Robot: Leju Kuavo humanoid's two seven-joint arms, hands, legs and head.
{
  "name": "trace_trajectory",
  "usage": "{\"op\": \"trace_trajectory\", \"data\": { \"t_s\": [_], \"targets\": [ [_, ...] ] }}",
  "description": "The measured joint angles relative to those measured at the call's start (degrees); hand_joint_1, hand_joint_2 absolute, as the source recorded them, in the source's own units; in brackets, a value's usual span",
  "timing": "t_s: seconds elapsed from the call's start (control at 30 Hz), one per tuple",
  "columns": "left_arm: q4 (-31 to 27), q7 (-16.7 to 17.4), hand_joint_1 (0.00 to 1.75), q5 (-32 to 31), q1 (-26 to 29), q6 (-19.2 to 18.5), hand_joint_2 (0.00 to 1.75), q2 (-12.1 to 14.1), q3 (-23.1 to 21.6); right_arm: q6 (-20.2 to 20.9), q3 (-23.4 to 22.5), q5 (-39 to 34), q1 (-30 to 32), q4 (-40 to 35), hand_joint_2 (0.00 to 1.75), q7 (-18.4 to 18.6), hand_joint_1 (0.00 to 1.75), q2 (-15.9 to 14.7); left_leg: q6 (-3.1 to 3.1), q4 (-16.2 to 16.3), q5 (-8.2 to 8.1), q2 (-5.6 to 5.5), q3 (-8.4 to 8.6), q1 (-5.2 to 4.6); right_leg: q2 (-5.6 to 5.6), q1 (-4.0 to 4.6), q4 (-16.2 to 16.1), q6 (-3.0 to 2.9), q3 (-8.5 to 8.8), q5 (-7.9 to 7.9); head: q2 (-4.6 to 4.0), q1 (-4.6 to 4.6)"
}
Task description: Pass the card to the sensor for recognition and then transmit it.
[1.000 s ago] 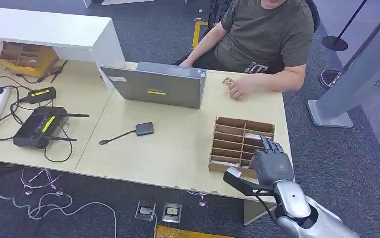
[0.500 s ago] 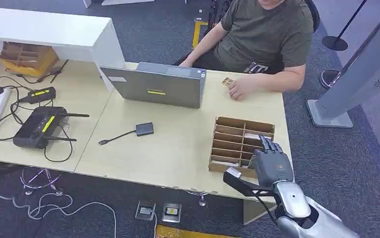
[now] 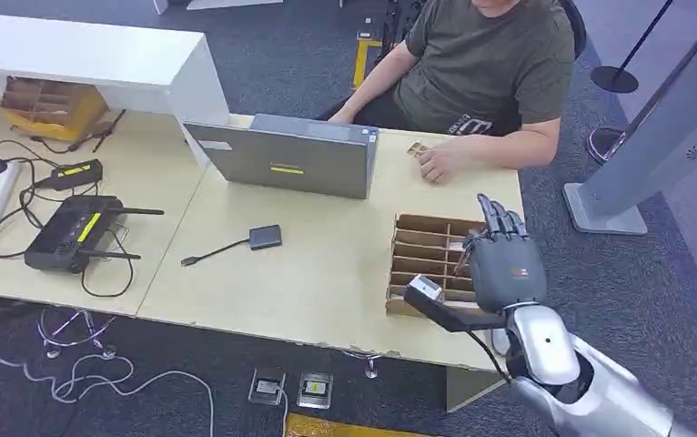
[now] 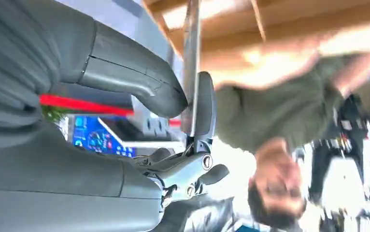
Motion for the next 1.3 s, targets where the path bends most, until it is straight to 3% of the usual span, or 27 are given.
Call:
{"op": "trace_trajectory", "data": {
  "t_s": [0.23,0.47,1.23,1.27,1.3],
  "targets": [
    [0.0,0.0,0.00,0.1,0.0,0.2,0.00,0.0,0.0,-1.0,-2.7,0.3,-4.9,-5.0,1.75,-0.5,1.75,0.0,0.00,0.0,0.00,0.01,-0.01,0.00,0.01,0.00,0.0,0.00,0.00,0.00,-0.02,-0.02],
    [0.0,-0.6,0.00,0.0,0.0,-0.3,0.00,-0.2,0.0,-0.6,-2.6,-2.6,-6.7,-4.8,1.75,-2.4,1.75,0.6,0.00,0.0,0.00,0.00,-0.04,0.00,0.01,0.00,0.0,0.00,0.00,0.00,0.00,0.00],
    [0.0,-1.1,0.00,-1.9,-0.1,-1.8,0.00,-0.5,-0.2,0.1,-1.1,-3.6,-12.4,15.8,1.75,-4.2,1.75,9.3,0.00,0.0,0.00,-0.03,-0.07,0.01,-0.02,0.00,0.0,0.00,-0.02,0.00,0.00,-0.02],
    [0.0,-0.9,0.00,-1.8,-0.1,-1.7,0.00,-0.6,-0.2,-0.3,-1.1,-3.4,-12.4,16.8,1.75,-4.2,0.44,9.7,0.00,0.0,0.00,-0.03,-0.06,0.00,-0.02,0.00,0.0,0.00,-0.02,0.00,-0.02,0.00],
    [0.0,-0.6,0.00,-1.8,-0.1,-1.7,0.00,-0.6,-0.2,-0.5,-1.1,-3.3,-12.4,17.7,1.75,-4.3,0.00,10.0,0.00,0.0,0.00,-0.03,-0.06,0.00,-0.02,0.00,0.0,0.00,-0.02,0.00,-0.02,0.00]
  ]
}}
